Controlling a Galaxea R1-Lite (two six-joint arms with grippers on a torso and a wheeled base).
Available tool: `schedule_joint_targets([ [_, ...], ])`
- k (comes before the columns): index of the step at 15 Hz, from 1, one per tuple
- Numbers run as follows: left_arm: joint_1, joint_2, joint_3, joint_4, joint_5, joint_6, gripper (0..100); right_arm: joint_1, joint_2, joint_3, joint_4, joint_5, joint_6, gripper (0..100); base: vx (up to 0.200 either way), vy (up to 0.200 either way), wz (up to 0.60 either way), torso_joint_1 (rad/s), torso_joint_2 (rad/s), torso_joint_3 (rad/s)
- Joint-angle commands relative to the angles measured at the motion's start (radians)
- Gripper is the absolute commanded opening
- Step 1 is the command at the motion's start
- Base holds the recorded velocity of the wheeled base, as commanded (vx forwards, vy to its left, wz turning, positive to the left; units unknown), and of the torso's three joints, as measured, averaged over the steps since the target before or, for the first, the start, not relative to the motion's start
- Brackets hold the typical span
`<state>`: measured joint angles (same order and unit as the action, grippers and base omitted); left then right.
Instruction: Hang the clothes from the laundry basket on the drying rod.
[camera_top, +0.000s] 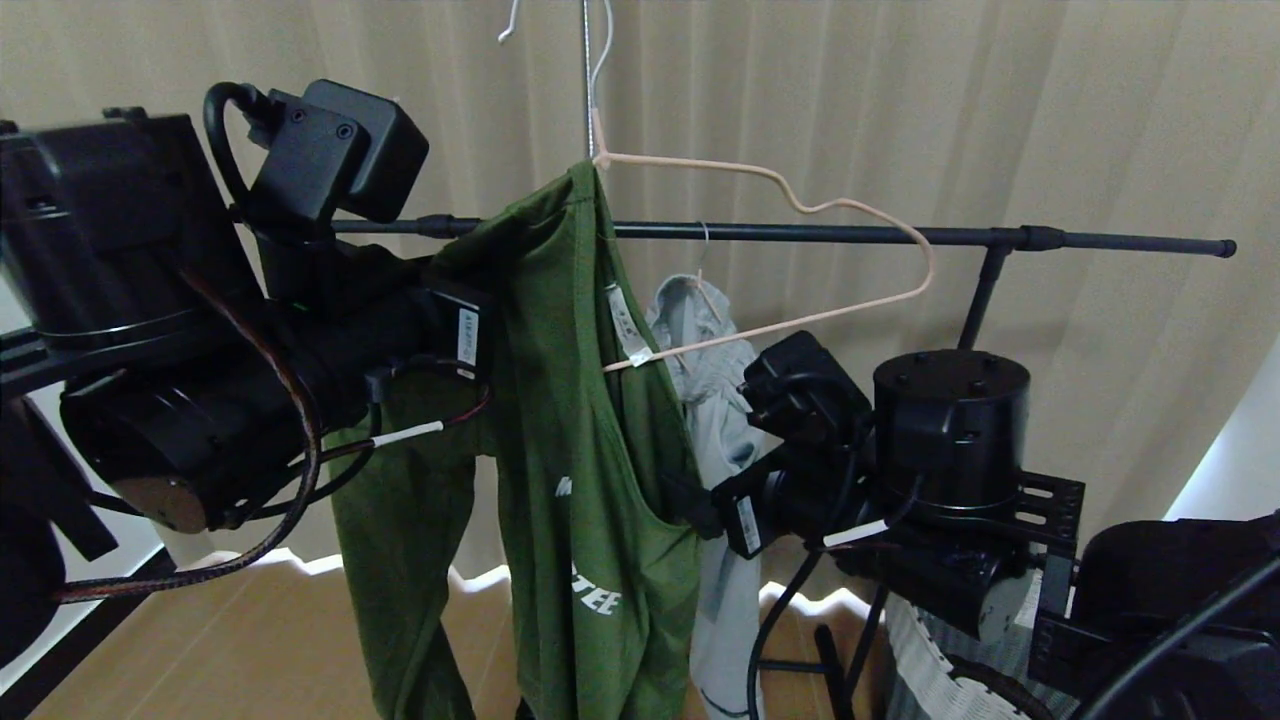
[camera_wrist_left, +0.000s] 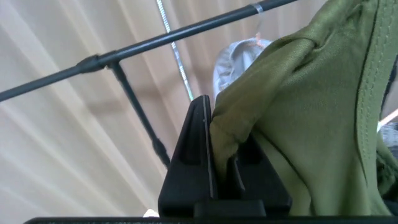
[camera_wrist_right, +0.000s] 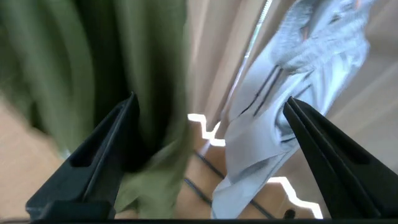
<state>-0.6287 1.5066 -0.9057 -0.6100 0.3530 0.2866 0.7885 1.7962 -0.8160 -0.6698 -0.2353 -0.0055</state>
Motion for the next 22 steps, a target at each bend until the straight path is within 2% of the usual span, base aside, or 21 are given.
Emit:
schedule_joint_targets([
  [1, 0.003, -0.009, -0.001, -0.001, 0.001, 0.003, 0, -0.018, 0.0, 0.037, 0.006, -0.038, -0.002, 100, 0.0, 0.0, 0.0, 0.0, 0.0, 0.0],
  [3, 0.026, -0.019, 0.008, 0.001, 0.001, 0.011, 0, -0.064, -0.041, 0.106, 0.006, -0.075, -0.002, 100, 0.0, 0.0, 0.0, 0.0, 0.0, 0.0],
  [5, 0.06, -0.019, 0.033, -0.001, 0.001, 0.074, 0, -0.14, -0.086, 0.138, 0.007, -0.079, -0.002, 100, 0.0, 0.0, 0.0, 0.0, 0.0, 0.0],
  [8, 0.087, -0.026, 0.11, -0.039, 0.0, 0.141, 0, -0.255, -0.126, 0.124, 0.007, -0.079, -0.002, 100, 0.0, 0.0, 0.0, 0.0, 0.0, 0.0],
  [12, 0.109, -0.046, 0.24, -0.089, -0.002, 0.236, 0, -0.334, -0.161, 0.087, 0.01, -0.079, -0.004, 100, 0.0, 0.0, 0.0, 0.0, 0.0, 0.0],
  [16, 0.146, -0.028, 0.263, -0.089, 0.0, 0.269, 0, -0.316, -0.196, 0.07, 0.01, -0.078, -0.014, 100, 0.0, 0.0, 0.0, 0.0, 0.0, 0.0],
  [18, 0.149, -0.014, 0.249, -0.097, 0.004, 0.256, 0, -0.278, -0.222, 0.078, 0.012, -0.075, -0.047, 100, 0.0, 0.0, 0.0, 0.0, 0.0, 0.0],
  [20, 0.169, 0.02, 0.214, -0.12, 0.014, 0.24, 0, -0.199, -0.259, 0.09, 0.021, -0.065, -0.09, 100, 0.0, 0.0, 0.0, 0.0, 0.0, 0.0],
  [22, 0.173, 0.049, 0.208, -0.155, 0.034, 0.203, 0, -0.147, -0.281, 0.083, 0.072, -0.064, -0.126, 100, 0.0, 0.0, 0.0, 0.0, 0.0, 0.0],
])
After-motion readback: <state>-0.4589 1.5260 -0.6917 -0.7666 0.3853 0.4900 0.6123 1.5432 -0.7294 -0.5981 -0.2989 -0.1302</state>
